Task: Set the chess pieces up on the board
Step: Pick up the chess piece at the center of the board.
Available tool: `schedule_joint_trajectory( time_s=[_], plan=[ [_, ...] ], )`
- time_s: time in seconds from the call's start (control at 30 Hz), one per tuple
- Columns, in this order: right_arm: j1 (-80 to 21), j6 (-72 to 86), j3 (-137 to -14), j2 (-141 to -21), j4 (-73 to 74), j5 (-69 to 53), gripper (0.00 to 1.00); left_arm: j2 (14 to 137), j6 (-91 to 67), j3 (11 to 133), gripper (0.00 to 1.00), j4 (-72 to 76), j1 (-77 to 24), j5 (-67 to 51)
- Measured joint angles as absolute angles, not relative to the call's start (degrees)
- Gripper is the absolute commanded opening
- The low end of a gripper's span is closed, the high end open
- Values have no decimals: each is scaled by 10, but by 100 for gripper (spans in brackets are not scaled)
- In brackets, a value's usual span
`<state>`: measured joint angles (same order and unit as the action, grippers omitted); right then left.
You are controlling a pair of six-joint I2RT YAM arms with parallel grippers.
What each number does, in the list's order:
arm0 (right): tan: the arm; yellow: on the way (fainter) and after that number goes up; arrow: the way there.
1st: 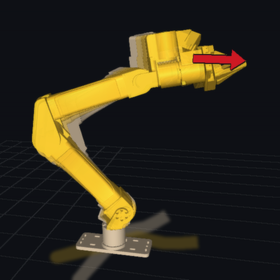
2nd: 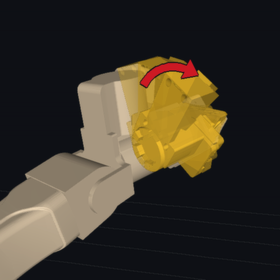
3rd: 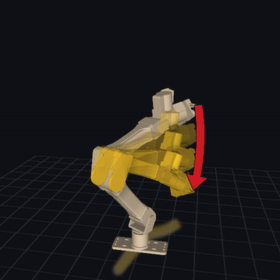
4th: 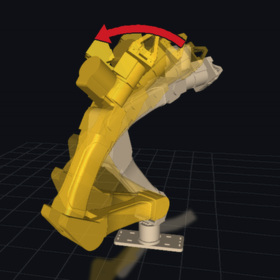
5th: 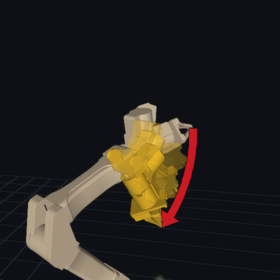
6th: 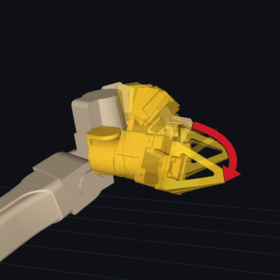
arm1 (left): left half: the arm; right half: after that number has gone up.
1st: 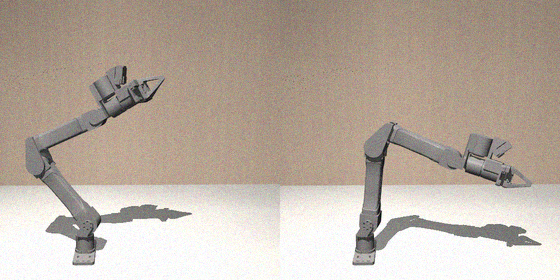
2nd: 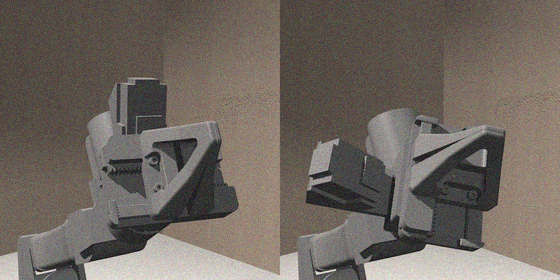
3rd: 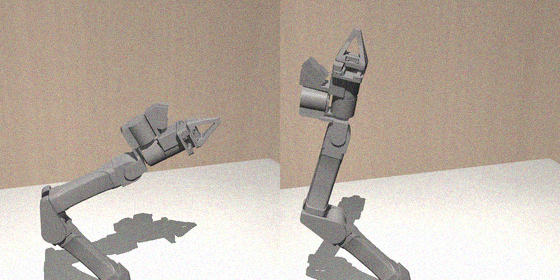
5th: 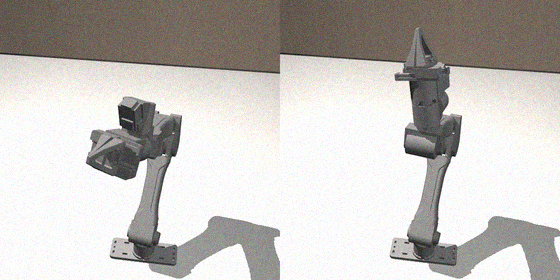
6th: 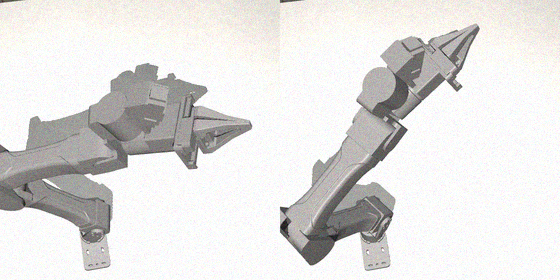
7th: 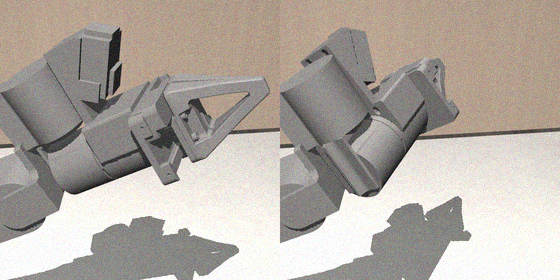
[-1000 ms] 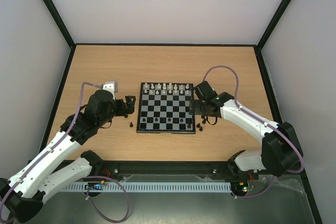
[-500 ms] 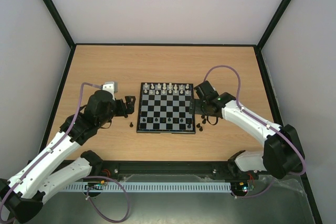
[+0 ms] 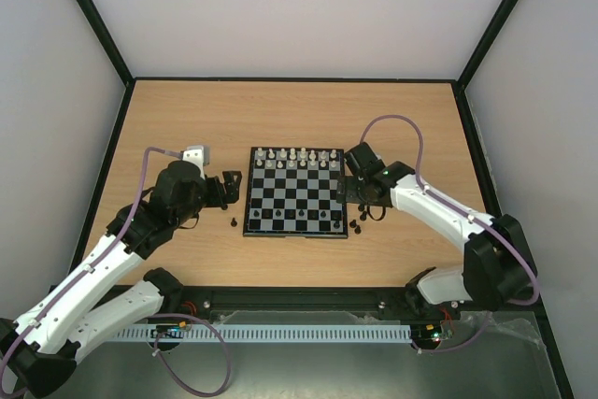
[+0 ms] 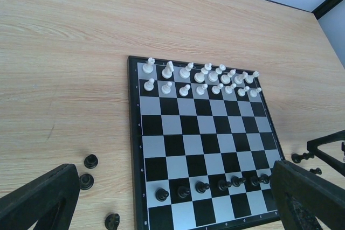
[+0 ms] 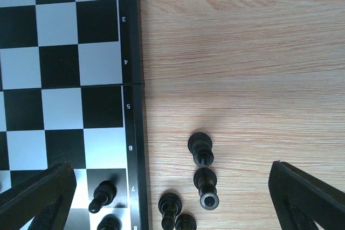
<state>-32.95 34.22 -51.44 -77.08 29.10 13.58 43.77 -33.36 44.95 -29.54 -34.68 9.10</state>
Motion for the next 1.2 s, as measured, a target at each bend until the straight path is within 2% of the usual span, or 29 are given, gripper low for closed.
schedule_joint_trajectory(
  time_s=[0.1,0.17,0.23,0.5,0.57,0.7,1.0,1.2],
  plan=[
    [-329,337,-520,-787,294,140,84,437,-334,449,99,-295,-347,90],
    [-329,335,-520,-798,297,141,71,435,-334,449,100,-295,-347,90],
    [-330,331,-520,-808,298,140,67,432,-334,449,99,-295,-347,90],
    [-329,329,-520,-841,299,139,56,430,-333,449,99,-294,-347,90],
    [-329,329,-520,-846,298,139,50,430,-333,449,99,-294,-347,90],
    [-322,326,-520,-856,298,138,48,430,-333,449,100,-294,-347,90],
    [-298,319,-520,-857,296,128,35,429,-333,449,100,-294,-347,90],
    [-295,314,-520,-857,290,117,30,429,-333,449,99,-294,-347,90]
  ],
)
